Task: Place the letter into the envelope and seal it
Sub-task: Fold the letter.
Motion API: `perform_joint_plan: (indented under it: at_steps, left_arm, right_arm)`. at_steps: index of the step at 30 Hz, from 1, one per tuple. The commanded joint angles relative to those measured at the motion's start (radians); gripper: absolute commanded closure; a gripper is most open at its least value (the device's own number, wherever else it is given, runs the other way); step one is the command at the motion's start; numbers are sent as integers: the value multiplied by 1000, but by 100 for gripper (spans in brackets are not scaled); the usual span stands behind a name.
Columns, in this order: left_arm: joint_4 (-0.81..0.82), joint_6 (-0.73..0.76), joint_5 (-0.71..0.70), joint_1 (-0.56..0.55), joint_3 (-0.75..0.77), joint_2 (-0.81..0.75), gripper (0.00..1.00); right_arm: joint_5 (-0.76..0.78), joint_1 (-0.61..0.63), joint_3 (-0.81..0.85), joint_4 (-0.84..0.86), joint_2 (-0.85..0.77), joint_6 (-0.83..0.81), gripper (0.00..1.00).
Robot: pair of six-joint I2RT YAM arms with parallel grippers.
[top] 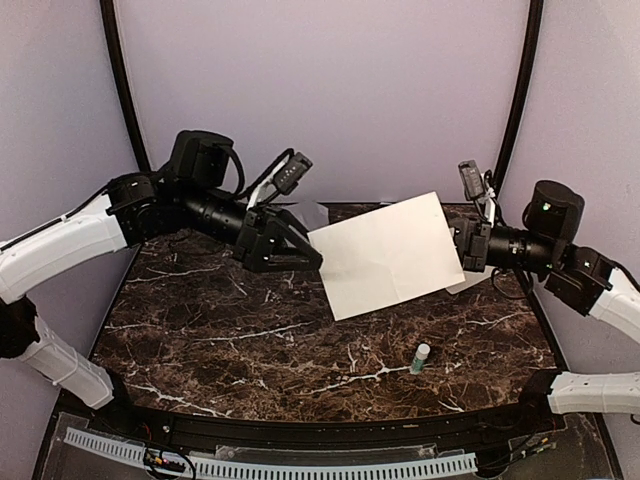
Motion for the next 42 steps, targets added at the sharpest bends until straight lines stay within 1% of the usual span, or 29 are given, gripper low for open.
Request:
perform_joint_plan:
  at_steps: [1, 3, 7, 10, 15, 18, 22, 25, 32, 36, 42]
  left_arm:
    - [-68, 19, -31, 12, 58, -95, 10]
    - [-96, 12, -39, 33, 85, -103, 10]
    - [-103, -28, -42, 109, 134, -121, 10]
    - [-112, -30, -49, 164, 173, -108, 9]
    - [-146, -21, -61, 175, 217, -35, 9]
    - [-129, -19, -28, 173, 212, -5, 10]
    - [-82, -11, 34, 134, 195, 8, 9]
    - [-61, 22, 59, 66, 199, 17, 9]
    - [-48, 58, 68, -8, 209, 65, 9]
    - [-39, 69, 69, -43, 210, 98, 9]
    - [-39, 104, 47, -81, 220, 159, 9]
  right_arm:
    - [14, 3, 35, 46, 12, 15, 100]
    - [9, 3, 37, 44, 15, 15, 100]
    - [3, 3, 36, 17, -3, 2, 100]
    - [-4, 3, 30, -6, -29, -6, 100]
    - [-31, 3, 31, -28, -71, -12, 100]
    - [-52, 3, 49, -66, -72, -23, 100]
    - [-74, 3, 49, -85, -75, -28, 100]
    - [-98, 3, 35, -80, -76, -22, 100]
    - [-188, 3, 53, -94, -36, -20, 100]
    - [-218, 2, 74, -142, 3, -39, 100]
    - [-253, 13, 68, -139, 42, -31, 100]
